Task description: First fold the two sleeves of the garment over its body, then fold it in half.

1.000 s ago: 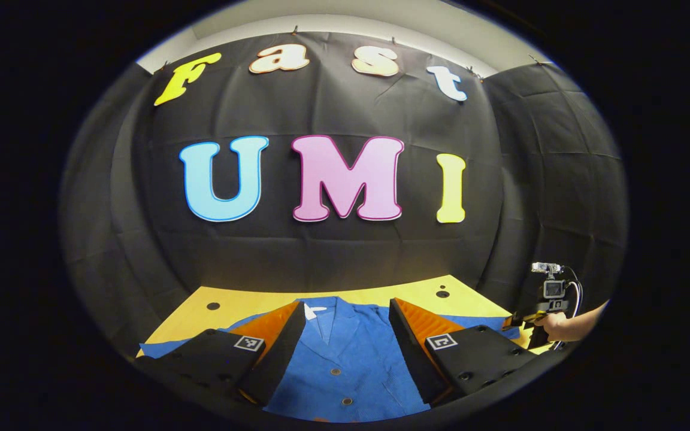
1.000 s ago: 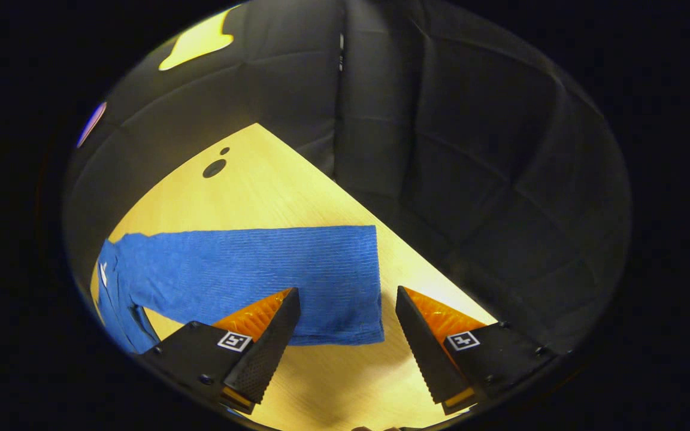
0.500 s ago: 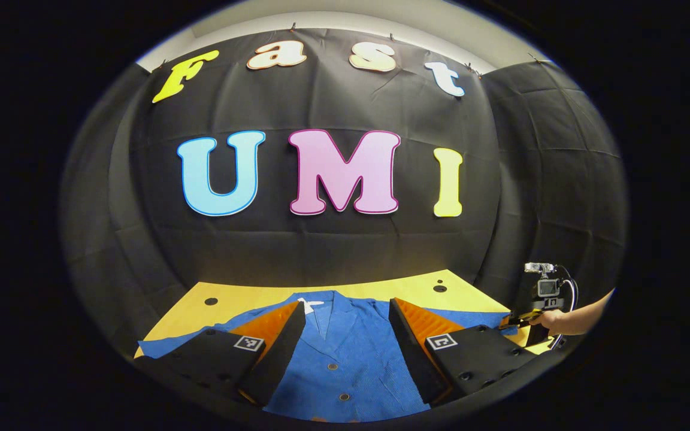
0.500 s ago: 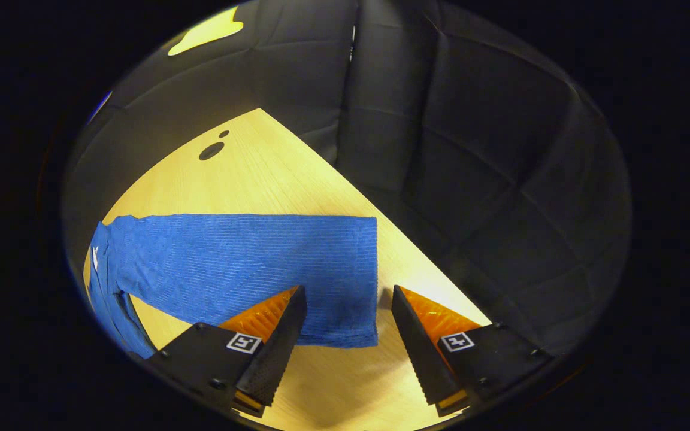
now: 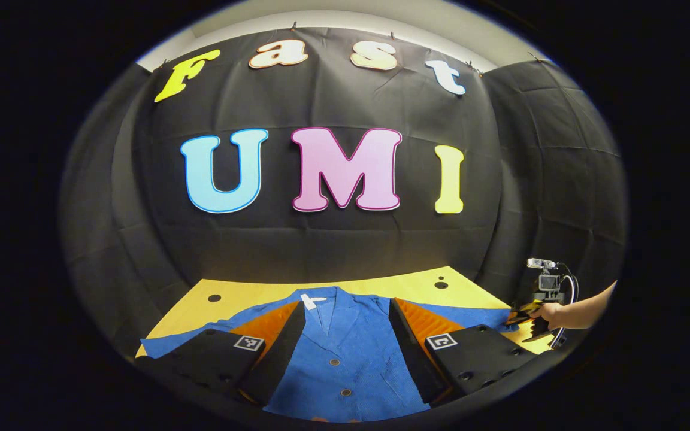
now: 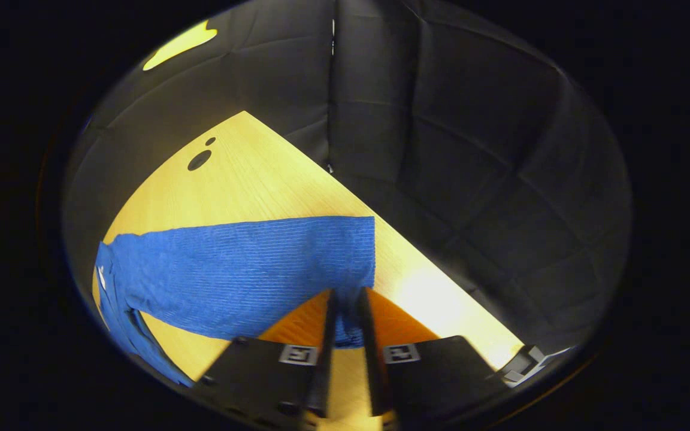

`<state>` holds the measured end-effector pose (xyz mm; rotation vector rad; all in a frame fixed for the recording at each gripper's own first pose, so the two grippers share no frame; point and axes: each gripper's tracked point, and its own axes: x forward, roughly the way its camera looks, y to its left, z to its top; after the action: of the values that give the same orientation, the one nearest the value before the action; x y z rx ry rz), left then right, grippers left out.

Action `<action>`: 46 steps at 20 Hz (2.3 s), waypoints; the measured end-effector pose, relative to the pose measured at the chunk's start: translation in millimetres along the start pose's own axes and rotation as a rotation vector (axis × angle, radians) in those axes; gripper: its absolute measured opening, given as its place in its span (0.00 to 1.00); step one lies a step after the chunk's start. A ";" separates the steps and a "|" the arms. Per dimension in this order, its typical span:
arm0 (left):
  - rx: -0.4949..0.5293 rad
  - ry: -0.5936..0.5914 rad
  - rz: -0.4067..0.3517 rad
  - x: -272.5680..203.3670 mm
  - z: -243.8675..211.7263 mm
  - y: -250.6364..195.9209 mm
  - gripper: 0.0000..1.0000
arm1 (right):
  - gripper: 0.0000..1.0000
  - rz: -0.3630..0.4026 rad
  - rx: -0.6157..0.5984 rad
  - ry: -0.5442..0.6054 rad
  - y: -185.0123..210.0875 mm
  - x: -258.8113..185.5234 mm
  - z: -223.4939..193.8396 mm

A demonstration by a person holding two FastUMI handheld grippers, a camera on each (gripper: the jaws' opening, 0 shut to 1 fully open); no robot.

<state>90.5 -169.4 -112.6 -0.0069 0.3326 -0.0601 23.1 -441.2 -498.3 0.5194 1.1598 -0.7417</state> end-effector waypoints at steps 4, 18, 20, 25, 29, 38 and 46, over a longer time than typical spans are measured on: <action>-0.005 0.011 0.012 0.4 -4.0 1.5 0.81 | 0.01 0.122 0.055 0.017 9.0 -3.0 0.2; -0.007 0.013 0.043 0.3 -8.7 13.3 0.81 | 0.01 0.315 -0.170 -0.157 130.6 -89.7 28.3; -0.006 0.010 0.072 -3.2 -8.2 25.7 0.81 | 0.01 0.372 -0.215 -0.168 169.7 -107.4 21.2; -0.027 0.015 0.159 -21.7 -13.2 60.8 0.81 | 0.01 0.523 -0.298 -0.162 268.9 -143.7 -3.1; -0.048 0.026 0.239 -41.8 -21.0 92.1 0.81 | 0.00 0.629 -0.387 -0.168 344.9 -180.2 -26.1; -0.115 0.029 0.367 -52.5 -42.9 169.7 0.81 | 0.00 0.834 -0.611 -0.075 517.1 -236.4 -167.5; -0.216 0.069 0.491 -41.3 -116.0 267.5 0.81 | 0.00 0.915 -0.787 -0.017 603.8 -221.5 -326.6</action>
<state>29.1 100.4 -213.2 -0.1370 0.4006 0.4635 226.6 243.8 -400.2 0.3069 0.9549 0.4944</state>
